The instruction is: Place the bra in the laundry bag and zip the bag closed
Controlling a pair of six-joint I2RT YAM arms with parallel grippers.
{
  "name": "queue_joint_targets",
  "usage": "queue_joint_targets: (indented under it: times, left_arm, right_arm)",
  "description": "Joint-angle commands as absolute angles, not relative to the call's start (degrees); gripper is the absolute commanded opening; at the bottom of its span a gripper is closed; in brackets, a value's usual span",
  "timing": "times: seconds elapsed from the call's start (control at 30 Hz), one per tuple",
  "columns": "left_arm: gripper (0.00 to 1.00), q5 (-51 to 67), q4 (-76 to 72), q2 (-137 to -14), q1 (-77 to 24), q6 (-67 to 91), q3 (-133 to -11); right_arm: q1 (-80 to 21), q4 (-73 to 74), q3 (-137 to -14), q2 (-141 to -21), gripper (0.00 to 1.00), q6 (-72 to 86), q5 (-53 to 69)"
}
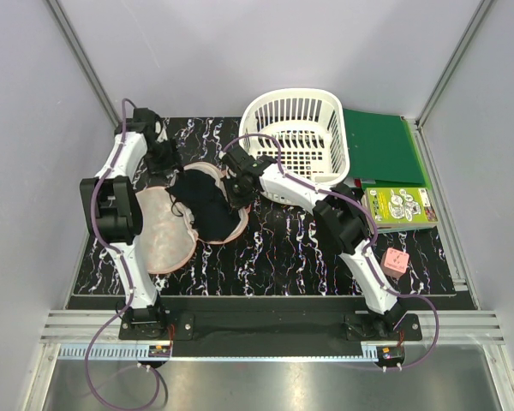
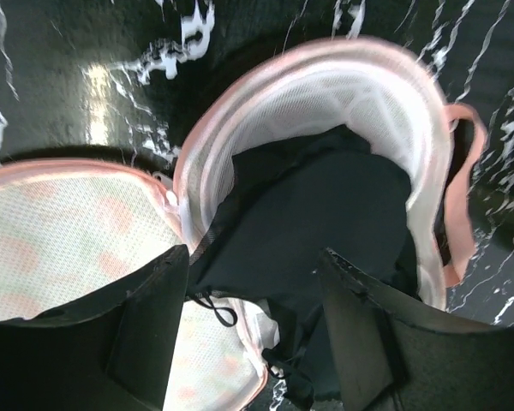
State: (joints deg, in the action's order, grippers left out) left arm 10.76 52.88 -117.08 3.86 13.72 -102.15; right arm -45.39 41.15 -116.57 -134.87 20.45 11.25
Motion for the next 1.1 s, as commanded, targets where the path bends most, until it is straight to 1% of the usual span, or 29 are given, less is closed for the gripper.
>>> queue_joint_targets:
  times: [0.0,0.13,0.17,0.23,0.27,0.4,0.5,0.63,0.67,0.7,0.73,0.77,0.83,0.9,0.93,1.0,1.07]
  left_arm:
    - [0.63,12.22,53.53,-115.14,3.96,12.74,-98.1]
    - [0.53,12.04,53.09,-114.35,3.96,11.78,-95.01]
    - [0.42,11.78,53.17,-114.69,3.96,11.69,-95.18]
    - [0.32,10.64,53.0,-115.22,3.87,11.69,-96.06]
    - [0.23,10.37,52.82,-115.92,3.95,11.69,-97.11]
    - [0.07,10.81,52.56,-117.94,3.87,11.95,-100.98]
    - [0.03,10.64,52.47,-118.73,3.61,12.3,-103.27]
    - [0.02,10.99,52.91,-120.23,3.43,11.69,-104.85]
    - [0.04,11.07,53.17,-120.32,3.25,11.6,-104.94]
    - [0.09,10.99,53.52,-120.32,3.34,11.51,-104.51]
    - [0.27,10.73,54.22,-119.63,3.34,11.43,-104.07]
    - [0.35,10.64,54.23,-118.84,3.34,11.25,-103.28]
    - [0.57,9.59,54.05,-115.95,3.34,11.34,-101.26]
    - [0.64,9.58,53.88,-114.18,3.34,11.08,-100.9]
    - [0.66,9.23,53.62,-113.47,3.34,10.9,-101.42]
    - [0.78,9.05,53.0,-112.06,3.25,10.72,-102.74]
    - [0.84,9.75,51.25,-112.15,3.34,9.41,-104.84]
  right_arm:
    - [-46.05,39.73,-116.46,-130.52,0.17,20.92,12.39]
    - [-45.97,39.64,-115.31,-130.25,0.18,20.92,12.83]
    - [-45.97,39.55,-115.14,-130.25,0.17,20.92,12.66]
    - [-45.97,39.46,-115.14,-130.17,0.17,21.09,12.74]
    - [-45.97,39.46,-115.14,-130.08,0.17,21.09,12.66]
    - [-45.97,39.55,-114.87,-129.9,0.16,21.09,12.57]
    - [-45.97,39.38,-114.7,-129.9,0.16,21.44,12.83]
    - [-45.97,39.46,-114.26,-129.64,0.16,22.59,12.84]
    - [-45.97,39.46,-114.08,-129.55,0.16,22.85,12.4]
    - [-45.97,39.46,-113.82,-129.03,0.18,22.85,12.04]
    - [-45.97,39.55,-113.64,-128.76,0.2,22.33,11.61]
    - [-46.05,39.55,-113.56,-128.5,0.23,22.06,11.43]
    - [-45.97,40.08,-113.55,-127.71,0.27,21.89,10.99]
    - [-45.97,40.43,-113.64,-126.83,0.29,21.8,11.16]
    - [-45.97,40.52,-113.64,-126.48,0.32,21.8,11.25]
    - [-46.05,40.69,-113.64,-125.69,0.37,21.8,11.34]
    - [-46.05,40.96,-113.82,-125.25,0.41,21.97,11.86]
